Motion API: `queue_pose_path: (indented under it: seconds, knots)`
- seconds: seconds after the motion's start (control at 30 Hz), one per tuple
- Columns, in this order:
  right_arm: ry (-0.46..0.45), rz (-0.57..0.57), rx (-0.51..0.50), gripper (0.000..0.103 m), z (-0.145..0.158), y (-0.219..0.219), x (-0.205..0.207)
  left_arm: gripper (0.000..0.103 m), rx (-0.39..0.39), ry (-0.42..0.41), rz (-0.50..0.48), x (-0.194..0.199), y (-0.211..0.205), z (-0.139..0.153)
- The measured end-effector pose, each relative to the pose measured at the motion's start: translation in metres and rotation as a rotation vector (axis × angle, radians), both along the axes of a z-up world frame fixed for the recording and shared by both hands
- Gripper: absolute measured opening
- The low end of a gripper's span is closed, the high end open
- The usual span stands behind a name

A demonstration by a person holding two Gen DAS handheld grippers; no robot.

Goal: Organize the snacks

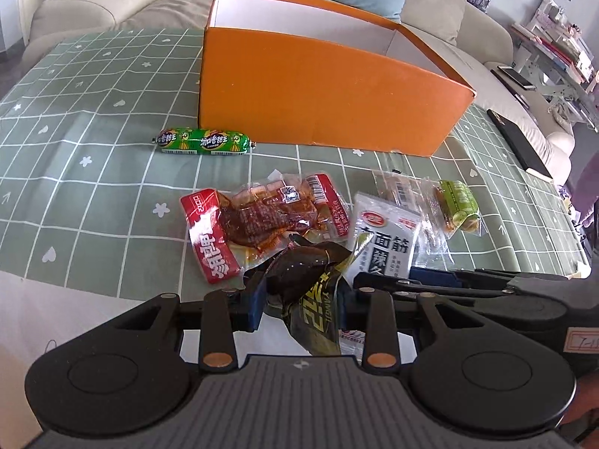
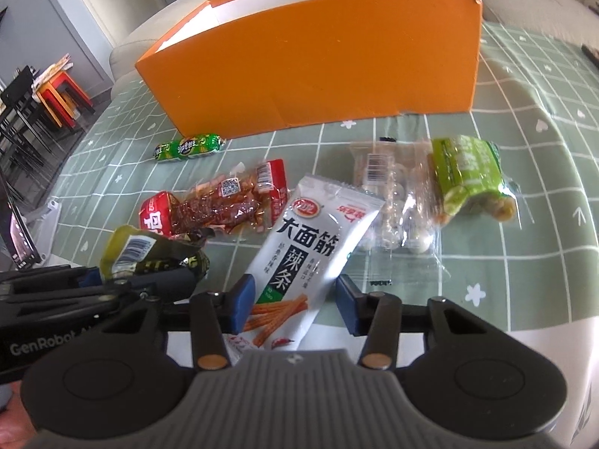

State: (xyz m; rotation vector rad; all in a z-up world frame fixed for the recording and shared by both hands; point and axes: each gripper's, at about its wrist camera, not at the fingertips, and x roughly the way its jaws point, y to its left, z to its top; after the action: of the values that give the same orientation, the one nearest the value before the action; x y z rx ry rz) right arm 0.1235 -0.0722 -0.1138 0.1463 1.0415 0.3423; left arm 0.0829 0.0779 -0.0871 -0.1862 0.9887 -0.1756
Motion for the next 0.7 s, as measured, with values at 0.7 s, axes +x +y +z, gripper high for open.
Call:
queue_pose_path:
  seconds: [0.7]
  knots:
    - [-0.149,0.014,0.023,0.005,0.041,-0.017,-0.022,0.039,0.026,-0.014,0.034,-0.005,-0.011,0.011]
